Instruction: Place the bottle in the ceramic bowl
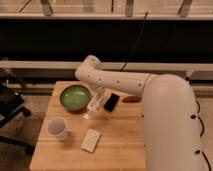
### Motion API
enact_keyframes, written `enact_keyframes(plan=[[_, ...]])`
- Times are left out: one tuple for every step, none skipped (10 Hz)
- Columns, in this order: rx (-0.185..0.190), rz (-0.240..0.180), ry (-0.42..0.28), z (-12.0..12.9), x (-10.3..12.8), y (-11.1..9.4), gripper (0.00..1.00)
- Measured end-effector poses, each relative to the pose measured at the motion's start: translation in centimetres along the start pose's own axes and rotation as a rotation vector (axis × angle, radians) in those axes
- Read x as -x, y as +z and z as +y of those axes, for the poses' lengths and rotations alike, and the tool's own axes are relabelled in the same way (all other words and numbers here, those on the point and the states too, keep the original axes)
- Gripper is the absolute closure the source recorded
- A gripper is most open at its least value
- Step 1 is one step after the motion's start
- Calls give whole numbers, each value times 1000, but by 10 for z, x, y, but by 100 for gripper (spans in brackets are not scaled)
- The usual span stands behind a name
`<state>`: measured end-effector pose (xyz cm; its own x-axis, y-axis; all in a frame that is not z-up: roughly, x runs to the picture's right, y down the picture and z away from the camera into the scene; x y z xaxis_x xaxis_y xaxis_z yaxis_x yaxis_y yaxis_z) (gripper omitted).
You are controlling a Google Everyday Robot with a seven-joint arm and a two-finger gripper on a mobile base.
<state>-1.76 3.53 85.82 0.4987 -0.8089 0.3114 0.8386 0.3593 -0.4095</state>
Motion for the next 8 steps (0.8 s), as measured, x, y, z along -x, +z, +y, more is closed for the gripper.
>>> enact_keyframes(plan=[[1,5,-1,-6,-1,-1,98],[1,9,-6,-11,-3,-1,98],[2,12,-6,-14,-5,-1,98],[2,17,-8,-20,-4,-3,98],[2,25,-9,-32,-3,-6,98],[2,33,-12,-45,0,-8,98],[-1,37,-13,-51,1,-11,98],[2,49,-10,-54,-2,-11,98]])
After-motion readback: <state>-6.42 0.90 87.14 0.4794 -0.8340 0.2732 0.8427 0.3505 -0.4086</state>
